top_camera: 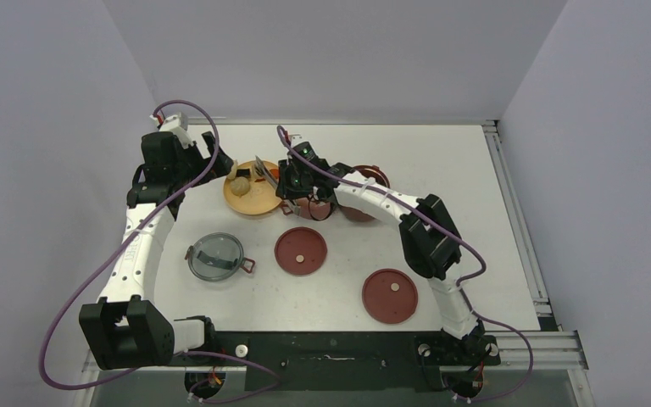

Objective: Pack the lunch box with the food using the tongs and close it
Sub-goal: Pick up the fake food from the plate.

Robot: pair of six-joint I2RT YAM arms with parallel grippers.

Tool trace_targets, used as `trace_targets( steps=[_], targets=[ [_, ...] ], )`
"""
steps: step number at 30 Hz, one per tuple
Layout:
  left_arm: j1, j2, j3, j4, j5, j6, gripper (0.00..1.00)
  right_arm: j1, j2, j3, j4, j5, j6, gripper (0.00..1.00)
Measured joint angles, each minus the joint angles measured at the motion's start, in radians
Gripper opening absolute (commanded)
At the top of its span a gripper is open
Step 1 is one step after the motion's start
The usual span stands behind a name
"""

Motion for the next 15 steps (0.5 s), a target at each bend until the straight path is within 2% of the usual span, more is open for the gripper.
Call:
trace_targets(
  steps=[7,15],
  targets=[
    [0.000,0.000,0.000,0.000,0.000,0.000,0.97,0.006,-0.062,-0.029,0.002,0.000,0.005,0.06],
    [0.000,-0.002,0.000,0.000,-0.001,0.000,0.97,0.013,-0.266,-0.145,0.008,0.060,-0.014,0.07]
  ],
)
